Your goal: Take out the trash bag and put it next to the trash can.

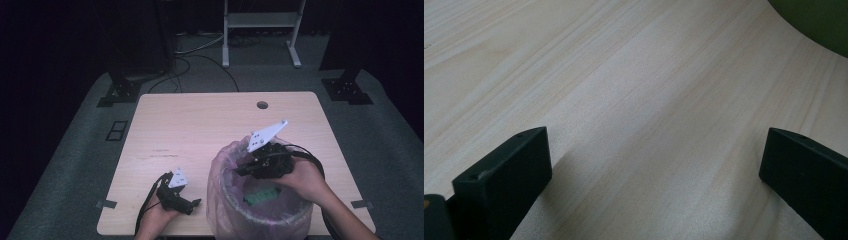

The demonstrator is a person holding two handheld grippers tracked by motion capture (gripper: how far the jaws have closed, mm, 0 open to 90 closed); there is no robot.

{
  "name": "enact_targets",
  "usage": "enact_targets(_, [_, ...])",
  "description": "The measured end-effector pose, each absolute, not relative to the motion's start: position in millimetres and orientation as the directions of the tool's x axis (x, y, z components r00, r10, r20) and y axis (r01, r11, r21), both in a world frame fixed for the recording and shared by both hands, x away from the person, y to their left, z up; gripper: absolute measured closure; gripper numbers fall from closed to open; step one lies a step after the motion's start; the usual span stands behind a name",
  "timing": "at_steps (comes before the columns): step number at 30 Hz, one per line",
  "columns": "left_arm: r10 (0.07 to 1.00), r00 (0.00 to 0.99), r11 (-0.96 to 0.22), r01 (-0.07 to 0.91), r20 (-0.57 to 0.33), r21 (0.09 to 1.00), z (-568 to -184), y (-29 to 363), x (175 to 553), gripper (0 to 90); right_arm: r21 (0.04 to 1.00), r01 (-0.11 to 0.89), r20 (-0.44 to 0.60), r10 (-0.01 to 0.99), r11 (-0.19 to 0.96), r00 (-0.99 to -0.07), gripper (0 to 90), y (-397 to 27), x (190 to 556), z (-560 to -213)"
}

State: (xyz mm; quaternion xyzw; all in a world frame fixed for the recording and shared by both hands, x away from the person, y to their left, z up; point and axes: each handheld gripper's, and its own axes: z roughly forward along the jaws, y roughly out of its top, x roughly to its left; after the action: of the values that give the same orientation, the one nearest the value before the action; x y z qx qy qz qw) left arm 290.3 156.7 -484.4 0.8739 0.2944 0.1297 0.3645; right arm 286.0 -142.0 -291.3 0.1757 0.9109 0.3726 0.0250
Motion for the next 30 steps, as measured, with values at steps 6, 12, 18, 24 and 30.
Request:
enact_targets(6, [0.609,0.793,-0.561,0.420,0.012,0.713,-484,157,290,0.0,0.694,0.302,0.077,0.349,0.654,-0.934,89.7,-154,284,-288])
enact_targets(12, [0.609,0.793,-0.561,0.420,0.012,0.713,-484,157,290,0.0,0.701,0.306,0.075,0.360,0.644,-0.930,89.7,-164,281,-287])
enact_targets(18, [0.609,0.793,-0.561,0.420,0.012,0.713,-484,157,290,0.0,0.709,0.305,0.073,0.364,0.636,-0.929,89.8,-175,279,-286])
enact_targets(24, [0.609,0.793,-0.561,0.420,0.012,0.714,-484,157,290,0.0,0.719,0.315,0.074,0.382,0.620,-0.921,89.8,-188,278,-285])
enact_targets(30, [0.609,0.793,-0.561,0.420,0.012,0.714,-484,157,290,0.0,0.728,0.332,0.077,0.411,0.599,-0.909,89.8,-204,276,-282])
